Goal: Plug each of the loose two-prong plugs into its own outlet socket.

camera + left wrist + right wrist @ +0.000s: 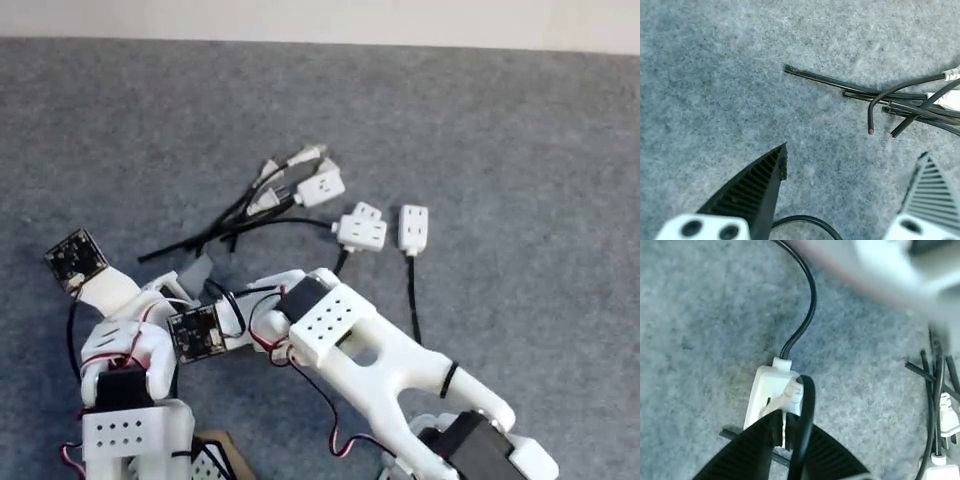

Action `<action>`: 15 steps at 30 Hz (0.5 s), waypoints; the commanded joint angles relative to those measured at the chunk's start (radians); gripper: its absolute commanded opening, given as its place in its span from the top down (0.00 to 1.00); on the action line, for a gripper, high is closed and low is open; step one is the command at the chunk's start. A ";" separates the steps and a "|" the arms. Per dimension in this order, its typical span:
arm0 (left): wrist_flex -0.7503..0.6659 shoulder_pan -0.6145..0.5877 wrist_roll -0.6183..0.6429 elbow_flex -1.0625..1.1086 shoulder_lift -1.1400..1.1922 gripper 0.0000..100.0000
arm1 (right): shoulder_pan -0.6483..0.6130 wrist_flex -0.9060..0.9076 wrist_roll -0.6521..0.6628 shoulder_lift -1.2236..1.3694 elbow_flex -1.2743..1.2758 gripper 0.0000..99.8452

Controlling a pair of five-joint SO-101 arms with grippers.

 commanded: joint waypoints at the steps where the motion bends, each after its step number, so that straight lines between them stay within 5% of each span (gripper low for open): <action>1: -0.021 0.010 0.005 -0.015 -0.005 0.61 | 0.022 -0.010 -0.089 0.071 -0.019 0.99; 8: -0.021 0.010 0.005 -0.015 -0.005 0.61 | 0.142 0.142 -0.364 0.071 -0.295 0.99; 15: -0.021 0.010 0.005 -0.015 -0.005 0.61 | 0.461 0.232 -0.628 0.073 -0.533 0.99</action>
